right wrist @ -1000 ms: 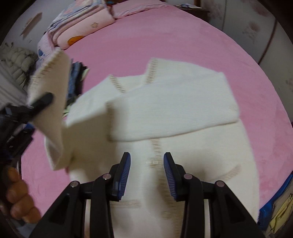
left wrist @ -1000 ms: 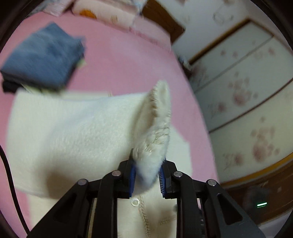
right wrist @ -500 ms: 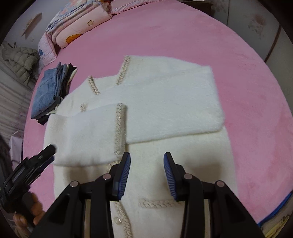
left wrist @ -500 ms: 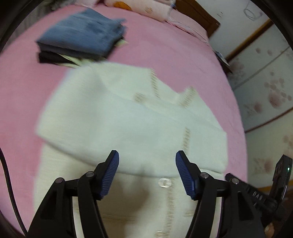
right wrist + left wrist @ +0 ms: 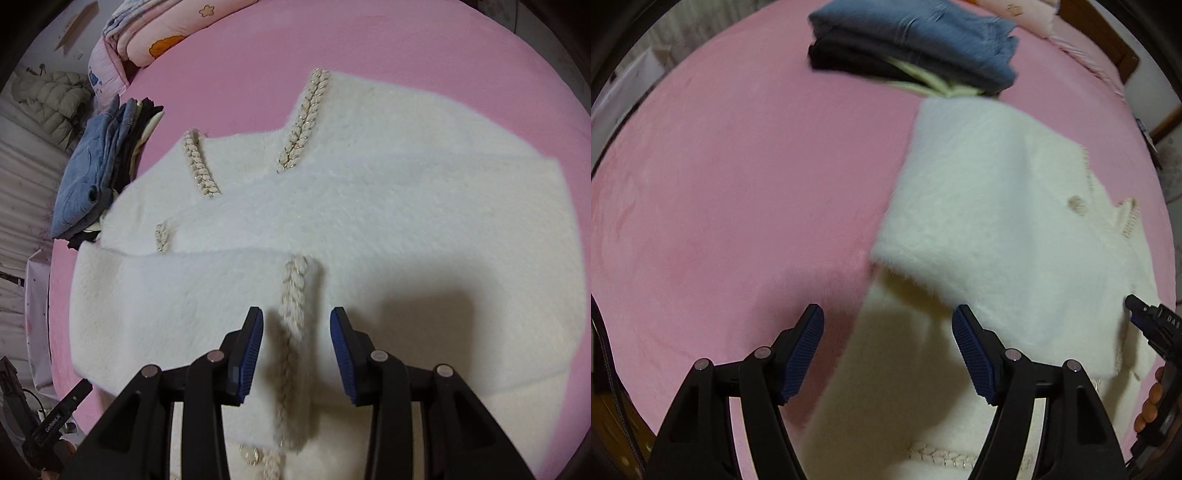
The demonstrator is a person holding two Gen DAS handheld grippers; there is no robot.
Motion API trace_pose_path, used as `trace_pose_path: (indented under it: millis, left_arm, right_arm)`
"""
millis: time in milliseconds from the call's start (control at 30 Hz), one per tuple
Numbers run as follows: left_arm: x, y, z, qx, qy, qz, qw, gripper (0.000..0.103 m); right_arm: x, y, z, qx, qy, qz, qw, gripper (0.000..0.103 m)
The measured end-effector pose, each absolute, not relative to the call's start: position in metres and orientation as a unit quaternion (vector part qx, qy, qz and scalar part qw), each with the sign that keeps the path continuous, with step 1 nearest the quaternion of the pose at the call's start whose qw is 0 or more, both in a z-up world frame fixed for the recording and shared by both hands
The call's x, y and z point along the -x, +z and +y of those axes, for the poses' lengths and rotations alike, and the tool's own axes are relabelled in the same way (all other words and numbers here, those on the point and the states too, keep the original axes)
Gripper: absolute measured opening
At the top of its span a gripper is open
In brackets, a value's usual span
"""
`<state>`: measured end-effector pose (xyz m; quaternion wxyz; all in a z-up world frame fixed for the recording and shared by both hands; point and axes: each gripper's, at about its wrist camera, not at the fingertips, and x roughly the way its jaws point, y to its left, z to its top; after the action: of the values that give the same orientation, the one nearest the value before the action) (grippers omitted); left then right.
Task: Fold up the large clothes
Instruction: 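Fold the held sleeve across the cardigan front with the left tool and release, then grasp the braided front edge with the right tool and fold it over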
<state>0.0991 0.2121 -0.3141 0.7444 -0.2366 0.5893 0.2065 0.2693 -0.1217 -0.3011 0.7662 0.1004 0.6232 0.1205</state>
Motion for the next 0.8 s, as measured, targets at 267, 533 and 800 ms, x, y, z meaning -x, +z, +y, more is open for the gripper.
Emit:
trace_pose_path:
  millis: [267, 533, 800]
  left_arm:
    - [-0.102, -0.336, 0.227, 0.256, 0.229, 0.594, 0.727, 0.071]
    - [-0.111, -0.338, 0.232, 0.255, 0.229, 0.588, 0.733, 0.071]
    - [-0.123, -0.340, 0.213, 0.231, 0.223, 0.596, 0.736, 0.071]
  right_arm:
    - [-0.275, -0.307, -0.101, -0.063, 0.132, 0.615, 0.775, 0.015]
    - [-0.257, -0.189, -0.092, 0.021, 0.144, 0.478, 0.866, 0.014]
    - [-0.302, -0.241, -0.116, 0.037, 0.052, 0.535, 0.843, 0.017]
